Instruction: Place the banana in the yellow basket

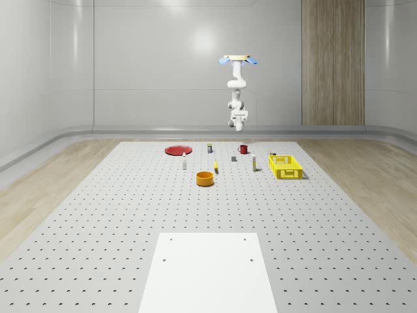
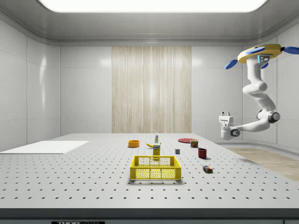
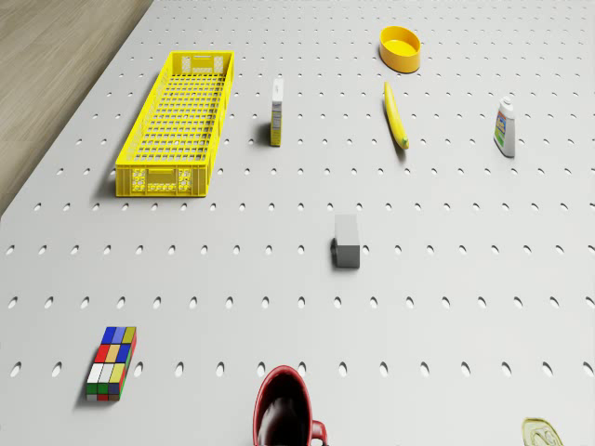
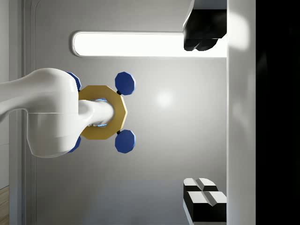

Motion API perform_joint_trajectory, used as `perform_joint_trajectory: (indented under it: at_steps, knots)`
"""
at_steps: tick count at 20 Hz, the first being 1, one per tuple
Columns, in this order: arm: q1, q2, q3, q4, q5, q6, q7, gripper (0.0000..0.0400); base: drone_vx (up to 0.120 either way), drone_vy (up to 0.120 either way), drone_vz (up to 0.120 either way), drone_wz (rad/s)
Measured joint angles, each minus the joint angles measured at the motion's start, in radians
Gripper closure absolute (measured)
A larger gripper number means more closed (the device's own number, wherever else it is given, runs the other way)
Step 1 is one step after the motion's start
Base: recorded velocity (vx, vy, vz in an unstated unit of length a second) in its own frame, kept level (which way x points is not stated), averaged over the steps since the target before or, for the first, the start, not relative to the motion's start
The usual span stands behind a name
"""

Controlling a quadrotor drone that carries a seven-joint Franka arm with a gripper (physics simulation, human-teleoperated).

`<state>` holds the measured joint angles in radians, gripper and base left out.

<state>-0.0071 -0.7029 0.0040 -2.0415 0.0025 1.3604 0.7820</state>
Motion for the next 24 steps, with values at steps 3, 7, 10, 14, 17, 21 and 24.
perform_joint_trajectory:
  at_steps: [3,7,10,14,17,21,24]
  knots:
    - [0.000,0.000,0.000,0.001,0.000,0.001,0.000,0.0000,0.120,-0.120,0.000,0.000]
    - [-0.001,-0.002,0.001,0.000,0.000,0.003,0.000,0.0000,0.120,-0.120,0.000,0.000]
    - [-0.001,-0.003,0.001,-0.001,0.000,0.005,0.000,0.0000,0.120,-0.120,0.000,0.000]
    - [-0.002,-0.005,0.002,-0.002,-0.001,0.008,-0.001,0.0000,0.120,-0.120,0.000,0.000]
    - [-0.002,-0.007,0.003,-0.004,-0.002,0.010,0.000,0.0000,0.120,-0.120,0.000,0.000]
    - [-0.003,-0.009,0.005,-0.006,-0.004,0.013,0.000,0.0000,0.120,-0.120,0.000,0.000]
    - [-0.004,-0.010,0.007,-0.007,-0.008,0.015,0.000,0.0000,0.120,-0.120,0.000,0.000]
